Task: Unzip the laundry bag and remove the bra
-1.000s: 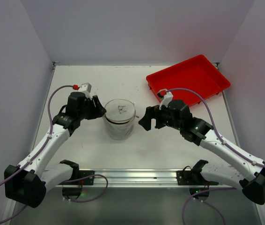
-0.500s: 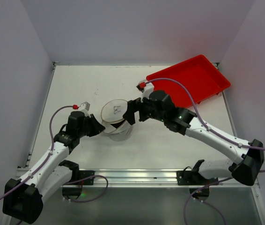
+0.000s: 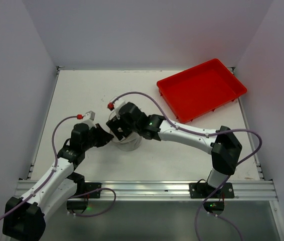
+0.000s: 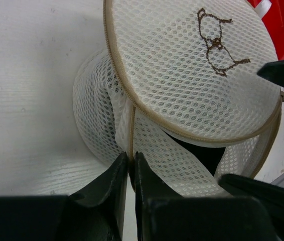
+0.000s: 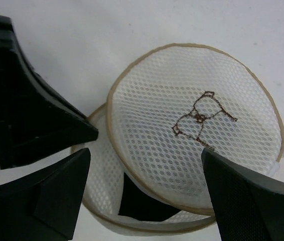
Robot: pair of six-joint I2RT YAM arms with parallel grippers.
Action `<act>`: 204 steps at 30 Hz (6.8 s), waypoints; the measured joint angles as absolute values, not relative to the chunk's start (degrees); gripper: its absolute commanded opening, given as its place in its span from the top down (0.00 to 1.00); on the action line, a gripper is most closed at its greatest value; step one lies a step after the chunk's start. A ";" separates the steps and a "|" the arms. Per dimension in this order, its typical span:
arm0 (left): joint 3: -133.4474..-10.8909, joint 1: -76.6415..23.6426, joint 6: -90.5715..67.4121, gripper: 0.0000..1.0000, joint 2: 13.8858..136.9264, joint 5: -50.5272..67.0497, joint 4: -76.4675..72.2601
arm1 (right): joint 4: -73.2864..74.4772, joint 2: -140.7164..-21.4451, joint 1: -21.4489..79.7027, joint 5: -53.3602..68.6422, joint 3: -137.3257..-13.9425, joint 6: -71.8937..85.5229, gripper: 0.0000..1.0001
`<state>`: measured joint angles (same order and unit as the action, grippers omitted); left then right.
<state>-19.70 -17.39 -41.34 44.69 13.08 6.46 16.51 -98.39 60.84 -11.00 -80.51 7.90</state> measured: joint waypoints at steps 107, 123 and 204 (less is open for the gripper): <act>-32.99 -17.43 -30.79 1.00 49.06 9.23 20.67 | 9.63 -100.90 57.84 -9.39 -70.54 43.92 0.49; -33.01 -17.43 -30.79 1.00 51.83 7.68 20.67 | 9.39 -90.45 57.80 -0.05 -69.06 32.01 1.00; -31.53 -17.43 -30.83 1.00 57.14 7.25 19.35 | 17.23 -86.98 4.73 -0.62 -82.43 34.70 0.14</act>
<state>-31.53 -17.43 -30.83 57.14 7.25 19.35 17.23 -86.98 4.73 -0.62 -82.43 34.70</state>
